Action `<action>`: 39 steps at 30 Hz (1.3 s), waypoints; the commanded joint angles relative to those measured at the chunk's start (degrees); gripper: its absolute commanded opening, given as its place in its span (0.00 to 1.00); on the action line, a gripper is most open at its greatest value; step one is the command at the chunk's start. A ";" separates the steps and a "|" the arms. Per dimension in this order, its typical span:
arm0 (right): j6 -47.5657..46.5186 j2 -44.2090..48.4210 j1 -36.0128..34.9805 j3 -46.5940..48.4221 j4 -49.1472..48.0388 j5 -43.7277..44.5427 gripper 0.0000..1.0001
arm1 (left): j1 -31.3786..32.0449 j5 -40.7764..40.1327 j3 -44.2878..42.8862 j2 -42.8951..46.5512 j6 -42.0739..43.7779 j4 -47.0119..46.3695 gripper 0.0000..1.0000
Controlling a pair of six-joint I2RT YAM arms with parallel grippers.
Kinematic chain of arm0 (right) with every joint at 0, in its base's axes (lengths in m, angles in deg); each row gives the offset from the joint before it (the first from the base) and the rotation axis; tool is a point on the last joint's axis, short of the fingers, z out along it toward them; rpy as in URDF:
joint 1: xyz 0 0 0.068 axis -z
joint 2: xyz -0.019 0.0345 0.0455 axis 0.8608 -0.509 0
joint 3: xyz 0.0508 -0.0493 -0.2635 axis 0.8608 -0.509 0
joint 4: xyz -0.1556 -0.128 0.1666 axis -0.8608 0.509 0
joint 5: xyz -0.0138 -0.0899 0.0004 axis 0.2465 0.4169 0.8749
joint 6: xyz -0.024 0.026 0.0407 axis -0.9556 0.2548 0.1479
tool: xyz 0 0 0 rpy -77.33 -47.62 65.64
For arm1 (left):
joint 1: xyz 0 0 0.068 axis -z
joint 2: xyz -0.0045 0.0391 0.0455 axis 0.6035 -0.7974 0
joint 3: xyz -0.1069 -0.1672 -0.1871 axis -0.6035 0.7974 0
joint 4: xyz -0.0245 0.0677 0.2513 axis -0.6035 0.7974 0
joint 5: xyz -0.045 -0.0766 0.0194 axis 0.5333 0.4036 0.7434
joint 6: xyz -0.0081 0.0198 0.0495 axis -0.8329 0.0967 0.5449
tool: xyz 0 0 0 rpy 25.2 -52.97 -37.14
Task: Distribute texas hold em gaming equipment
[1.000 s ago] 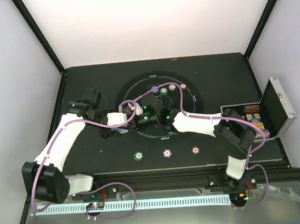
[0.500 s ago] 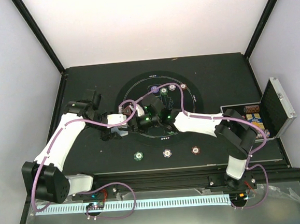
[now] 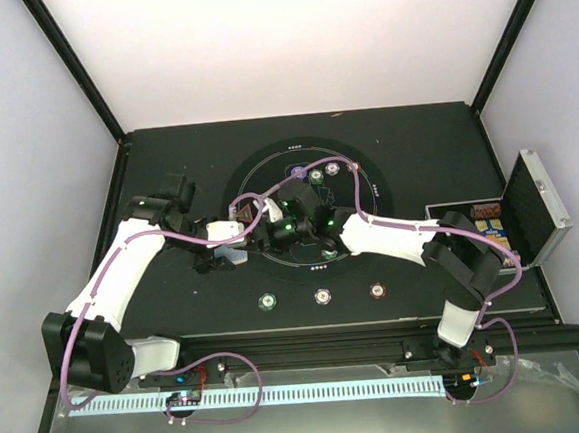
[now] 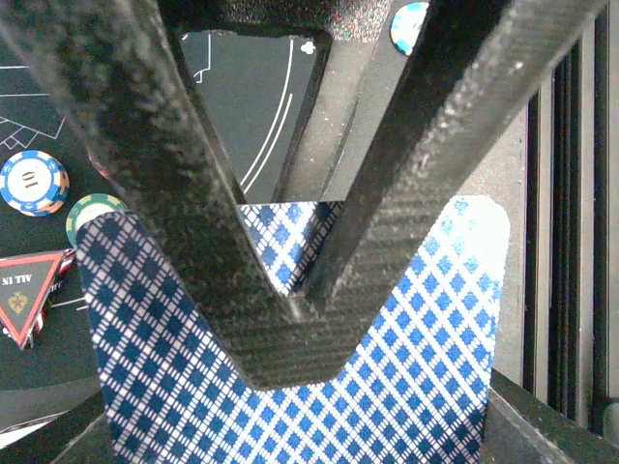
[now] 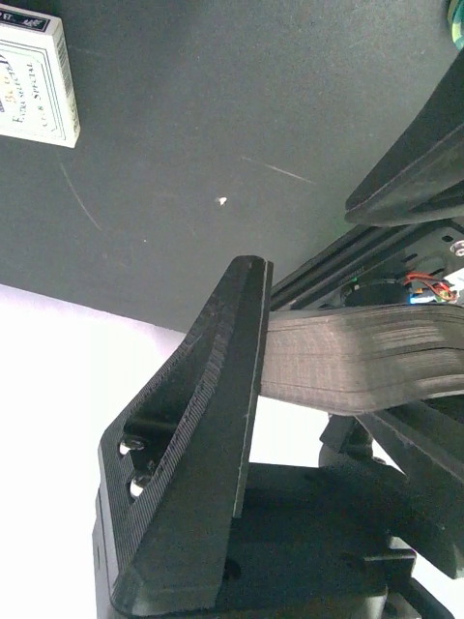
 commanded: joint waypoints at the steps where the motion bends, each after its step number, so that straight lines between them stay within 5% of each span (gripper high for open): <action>1: -1.63 0.83 2.35 -1.72 6.97 3.56 0.45 | -0.19 0.29 -1.89 -0.05 0.50 3.02 0.02; 6: -1.61 1.29 2.56 -2.18 6.77 3.19 0.45 | -0.27 -0.75 -0.99 -0.02 0.34 1.74 0.02; 11: 3.52 0.45 1.72 -3.47 -2.68 -1.13 0.57 | -0.19 0.70 -1.07 -0.15 0.58 1.66 0.02; 24: 8.59 -7.05 -0.53 0.17 -12.53 -5.49 0.61 | -0.19 0.22 -1.71 -2.78 0.77 2.58 0.01; 33: 8.04 -9.75 -0.55 1.78 -11.02 -5.63 0.63 | -0.19 -0.11 -2.05 -4.35 0.86 2.98 0.02; 39: 1.10 -9.14 1.81 -0.30 -1.49 -2.00 0.54 | -0.18 -1.99 -2.32 -4.20 1.01 3.90 0.01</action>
